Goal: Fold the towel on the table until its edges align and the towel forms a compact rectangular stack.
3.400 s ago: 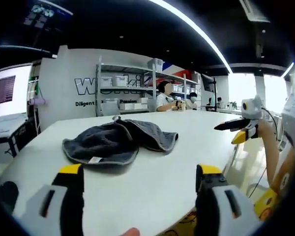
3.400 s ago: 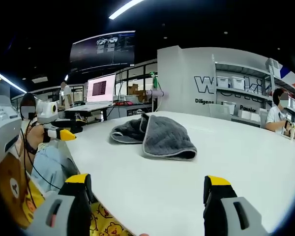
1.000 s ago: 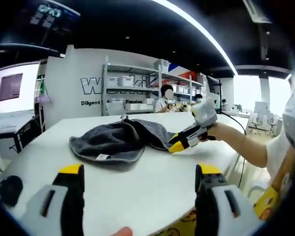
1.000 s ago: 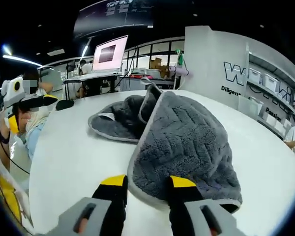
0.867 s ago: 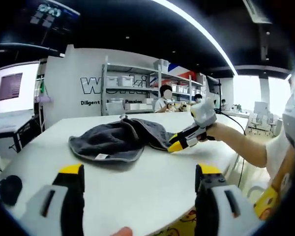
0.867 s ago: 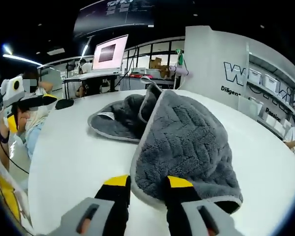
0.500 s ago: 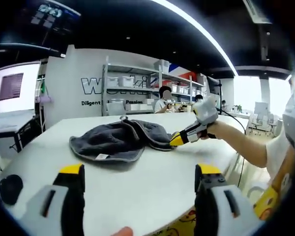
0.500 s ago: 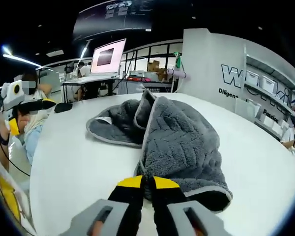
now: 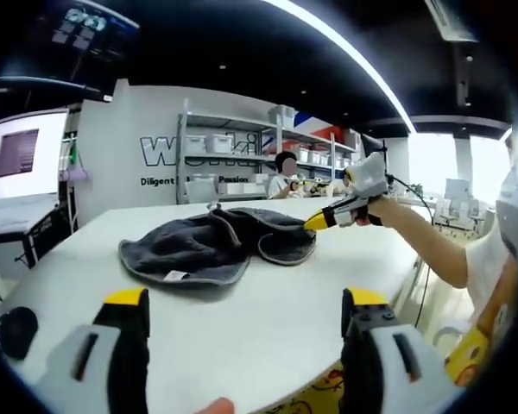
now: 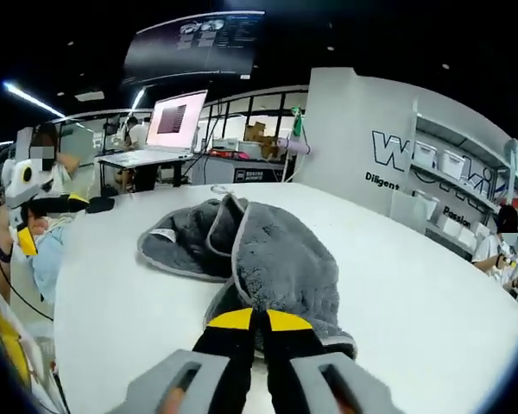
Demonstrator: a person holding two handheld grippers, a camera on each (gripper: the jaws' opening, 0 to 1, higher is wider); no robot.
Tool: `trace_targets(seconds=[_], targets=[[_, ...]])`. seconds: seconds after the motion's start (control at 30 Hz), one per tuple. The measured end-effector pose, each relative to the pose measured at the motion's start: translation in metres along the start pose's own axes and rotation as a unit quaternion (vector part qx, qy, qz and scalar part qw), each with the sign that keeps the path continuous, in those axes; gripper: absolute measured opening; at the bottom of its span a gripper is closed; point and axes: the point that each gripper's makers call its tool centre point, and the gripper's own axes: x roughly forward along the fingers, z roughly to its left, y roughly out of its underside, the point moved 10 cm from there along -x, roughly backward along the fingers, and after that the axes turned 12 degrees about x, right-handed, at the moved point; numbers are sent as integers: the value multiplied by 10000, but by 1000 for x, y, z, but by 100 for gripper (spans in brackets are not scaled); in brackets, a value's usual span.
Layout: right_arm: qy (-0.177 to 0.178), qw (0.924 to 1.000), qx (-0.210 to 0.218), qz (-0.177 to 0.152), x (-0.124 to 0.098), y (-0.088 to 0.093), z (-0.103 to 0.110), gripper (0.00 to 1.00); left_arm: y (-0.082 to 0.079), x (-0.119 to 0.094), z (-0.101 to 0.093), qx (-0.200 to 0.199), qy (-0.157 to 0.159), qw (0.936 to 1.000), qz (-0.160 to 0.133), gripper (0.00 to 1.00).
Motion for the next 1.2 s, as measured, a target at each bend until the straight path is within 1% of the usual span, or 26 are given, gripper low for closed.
trace_targets(seconds=[0.13, 0.43, 0.7, 0.8, 0.9, 1.1, 1.2], targets=[[264, 9993, -126, -245, -15, -20, -12, 3, 0, 0, 0, 2, -9, 10000, -1, 97], [530, 9962, -359, -596, -38, -55, -21, 3, 2, 1, 0, -17, 29, 10000, 12, 97], [718, 9910, -783, -812, -55, -93, -17, 3, 2, 1, 1, -29, 35, 10000, -16, 97], [801, 9874, -1050, -868, -60, -110, -12, 3, 2, 1, 1, -32, 47, 10000, -23, 97], [874, 9842, -1218, -938, -64, -123, -9, 3, 1, 0, 1, -46, 50, 10000, -35, 96], [994, 9782, -1444, -1110, -76, -145, -5, 3, 2, -2, 2, -67, 49, 10000, -38, 96], [1064, 9759, -1517, -1153, -81, -150, -5, 3, 3, -2, 3, -78, 43, 10000, -36, 96]])
